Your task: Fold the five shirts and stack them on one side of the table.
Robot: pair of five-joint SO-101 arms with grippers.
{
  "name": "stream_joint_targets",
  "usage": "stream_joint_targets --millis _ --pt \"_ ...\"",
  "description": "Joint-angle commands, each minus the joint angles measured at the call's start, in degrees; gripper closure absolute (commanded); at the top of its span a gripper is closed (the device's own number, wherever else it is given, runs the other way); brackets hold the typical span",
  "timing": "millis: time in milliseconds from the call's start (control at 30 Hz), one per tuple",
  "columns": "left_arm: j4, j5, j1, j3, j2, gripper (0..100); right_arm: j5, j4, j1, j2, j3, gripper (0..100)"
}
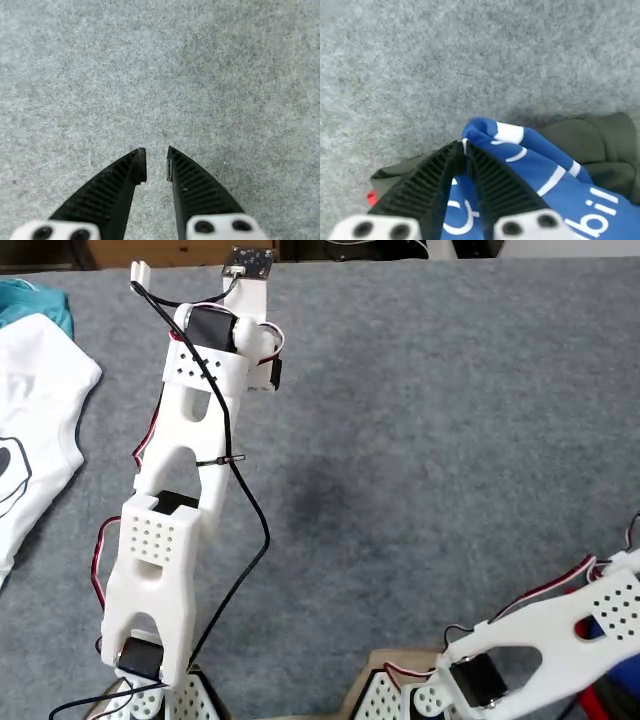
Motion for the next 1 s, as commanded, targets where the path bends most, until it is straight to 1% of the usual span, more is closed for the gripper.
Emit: stream_joint_targets --millis 0,167,267,433,700,867,967 --pt "0.44 -0.62 -0.35 -0.53 -0.84 91 1.14 0.53 1.27 -0.48 -2.59 98.9" --pt "0.44 -0.62 -0.44 -0.53 -0.92 91 1.14 0.62 2.15 -0.84 -2.68 99.0" --pt "0.44 -0.62 -0.44 -0.53 -0.92 91 0.88 0.97 2.59 -1.63 -5.14 99.0" --pt "0.44 -0.62 -0.18 -0.53 -0.92 91 0.79 1.05 2.33 -5.67 -5.41 99.0" --pt "0.44 -0.62 -0.26 -0.53 -0.92 91 -0.88 1.05 -1.80 -13.23 7.69 99.0" --pt "0.44 -0.44 -0.44 -0.53 -0.92 91 -2.73 1.05 -6.73 -17.98 16.57 99.0" --pt "0.44 -0.44 -0.35 -0.53 -0.92 91 -4.04 1.05 -9.63 -19.47 19.38 99.0"
